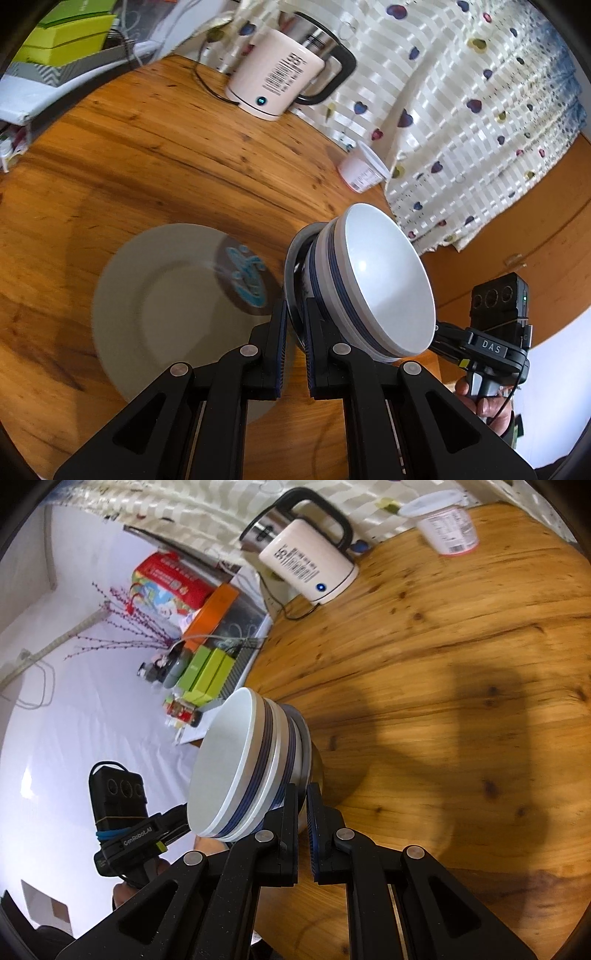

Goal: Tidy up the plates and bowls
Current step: 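Lower the bowl stack onto the beige plates with the right gripper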

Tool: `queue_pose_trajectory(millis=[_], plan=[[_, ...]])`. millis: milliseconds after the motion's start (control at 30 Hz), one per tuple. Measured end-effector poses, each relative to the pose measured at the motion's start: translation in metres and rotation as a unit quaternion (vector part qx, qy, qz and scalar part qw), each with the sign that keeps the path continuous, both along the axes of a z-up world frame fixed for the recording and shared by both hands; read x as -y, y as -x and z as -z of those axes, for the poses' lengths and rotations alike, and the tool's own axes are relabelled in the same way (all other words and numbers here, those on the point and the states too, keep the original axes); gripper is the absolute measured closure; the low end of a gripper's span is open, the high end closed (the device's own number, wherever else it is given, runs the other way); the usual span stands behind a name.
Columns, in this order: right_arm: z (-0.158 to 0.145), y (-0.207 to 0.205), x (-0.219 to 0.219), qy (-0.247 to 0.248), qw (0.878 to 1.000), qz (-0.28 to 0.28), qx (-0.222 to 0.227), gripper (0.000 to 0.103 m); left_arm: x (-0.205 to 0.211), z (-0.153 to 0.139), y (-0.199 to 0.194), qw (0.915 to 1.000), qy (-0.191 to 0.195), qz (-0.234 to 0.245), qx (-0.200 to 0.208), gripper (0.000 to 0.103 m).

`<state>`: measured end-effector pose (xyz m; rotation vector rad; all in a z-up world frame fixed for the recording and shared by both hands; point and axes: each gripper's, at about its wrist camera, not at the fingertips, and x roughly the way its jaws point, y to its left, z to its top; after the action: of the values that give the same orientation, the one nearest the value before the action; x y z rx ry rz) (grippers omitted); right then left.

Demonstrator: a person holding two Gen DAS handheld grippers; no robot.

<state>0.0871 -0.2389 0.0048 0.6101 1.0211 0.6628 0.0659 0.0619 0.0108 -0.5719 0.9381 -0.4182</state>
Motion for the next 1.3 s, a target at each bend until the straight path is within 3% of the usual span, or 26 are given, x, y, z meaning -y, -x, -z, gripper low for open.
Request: queue_pose_trajectory(millis=[500, 1300], plan=[[0.007, -0.018, -0.063, 0.005, 0.999, -0.046, -0.014, 0.095, -0.053, 0.008, 0.014, 0.9988, -0.003, -0.048, -0.009, 0.096], [0.018, -0.022, -0.095, 0.020, 0.997, -0.061, -0.031, 0.095, -0.077, 0.016, 0.026, 0.9978, 0.002, -0.063, -0.019, 0.096]])
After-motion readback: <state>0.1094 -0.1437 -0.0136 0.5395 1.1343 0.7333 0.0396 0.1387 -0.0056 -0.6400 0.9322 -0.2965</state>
